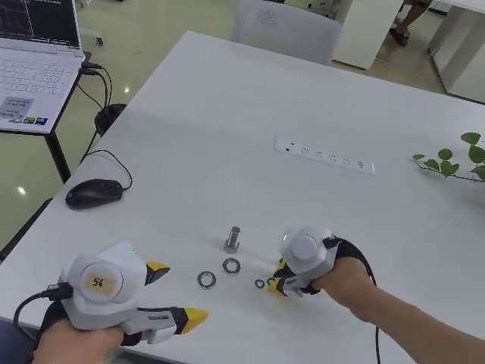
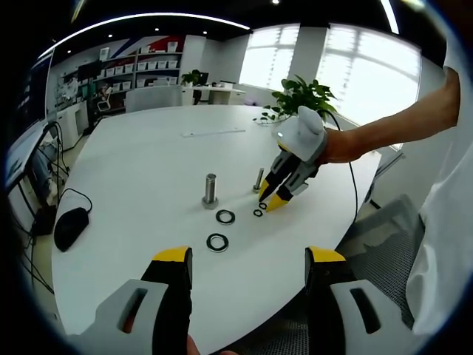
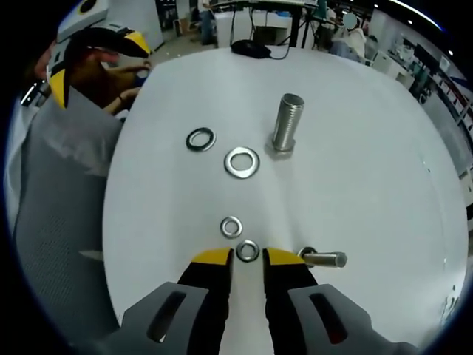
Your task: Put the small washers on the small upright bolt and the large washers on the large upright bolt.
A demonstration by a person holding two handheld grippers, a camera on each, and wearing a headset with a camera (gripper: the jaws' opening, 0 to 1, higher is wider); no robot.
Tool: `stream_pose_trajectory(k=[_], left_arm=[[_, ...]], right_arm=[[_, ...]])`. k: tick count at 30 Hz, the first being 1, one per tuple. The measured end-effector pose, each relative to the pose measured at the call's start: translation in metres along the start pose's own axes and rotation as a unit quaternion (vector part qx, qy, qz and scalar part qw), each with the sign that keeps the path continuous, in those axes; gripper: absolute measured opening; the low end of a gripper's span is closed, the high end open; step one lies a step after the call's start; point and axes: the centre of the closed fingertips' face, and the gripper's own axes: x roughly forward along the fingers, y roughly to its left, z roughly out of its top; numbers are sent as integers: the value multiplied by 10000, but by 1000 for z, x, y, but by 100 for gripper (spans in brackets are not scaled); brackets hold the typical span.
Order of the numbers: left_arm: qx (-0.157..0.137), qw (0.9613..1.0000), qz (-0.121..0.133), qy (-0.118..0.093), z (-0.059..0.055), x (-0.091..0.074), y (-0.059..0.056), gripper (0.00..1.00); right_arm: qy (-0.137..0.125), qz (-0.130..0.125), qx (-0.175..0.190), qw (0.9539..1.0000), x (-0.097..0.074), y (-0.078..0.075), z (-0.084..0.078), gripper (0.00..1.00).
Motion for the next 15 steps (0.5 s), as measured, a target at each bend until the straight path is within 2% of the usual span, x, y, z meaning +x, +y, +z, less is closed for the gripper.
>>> stream_pose_trajectory(k=[5, 7, 10, 12, 13, 14, 15], left_arm=[[18, 10000, -30, -2, 1, 2, -3, 61], [24, 10000, -28, 4, 1, 3, -3, 61], [23, 10000, -17, 0, 2, 2, -3, 61], [15, 10000, 7, 4, 1, 1, -1, 61], [11, 10000, 20, 6, 1, 0, 0, 61], [1, 10000, 32, 6, 0, -1, 0, 61], [-11, 10000, 41, 3, 0, -1, 1, 61]], right_arm=[[113, -72, -305, 9994, 0, 2, 1, 15], [112, -72, -296, 9995, 0, 1, 1, 14], [89, -128, -44, 9999, 0, 1, -1, 14], [124, -228, 418, 9988, -1, 0, -3, 13], [142, -243, 502, 9983, -1, 1, -4, 13], [113, -241, 362, 9990, -1, 2, -5, 13], [89, -269, 386, 9989, -1, 3, -5, 13]])
